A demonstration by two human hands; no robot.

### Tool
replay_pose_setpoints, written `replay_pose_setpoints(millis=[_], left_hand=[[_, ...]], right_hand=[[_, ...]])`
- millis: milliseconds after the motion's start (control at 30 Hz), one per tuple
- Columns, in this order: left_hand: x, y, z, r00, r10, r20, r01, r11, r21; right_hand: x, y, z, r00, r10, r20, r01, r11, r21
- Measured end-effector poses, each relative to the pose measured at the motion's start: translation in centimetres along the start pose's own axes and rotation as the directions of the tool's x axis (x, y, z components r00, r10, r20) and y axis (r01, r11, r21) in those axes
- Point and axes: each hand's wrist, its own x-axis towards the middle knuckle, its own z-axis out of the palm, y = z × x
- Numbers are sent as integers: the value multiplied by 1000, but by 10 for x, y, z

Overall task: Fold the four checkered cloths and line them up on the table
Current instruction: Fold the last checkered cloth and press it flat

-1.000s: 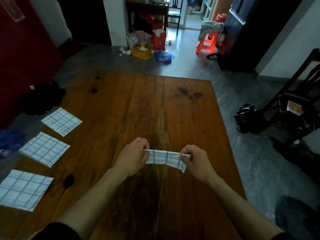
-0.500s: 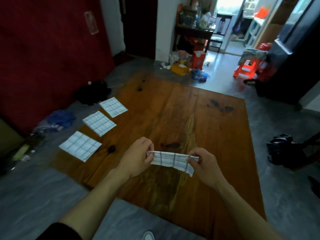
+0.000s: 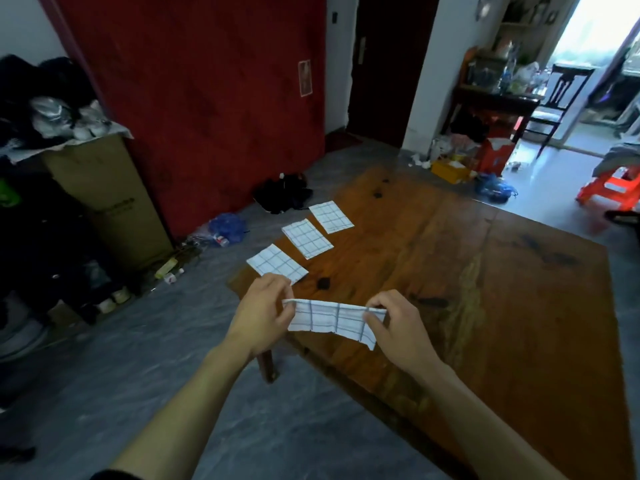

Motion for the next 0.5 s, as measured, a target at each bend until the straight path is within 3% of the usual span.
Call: replay_pose_setpoints(millis=[200,500], left_hand=[[-19,-77,-59,999,-48,11,49,997,-67],[-15,-191,-161,998,13,-56,-19,994,-112]], right_hand=[[28,-72,58,1000,-15,26,16,1000,-14],[85,-193,143,999,49,3,-49,998,29]])
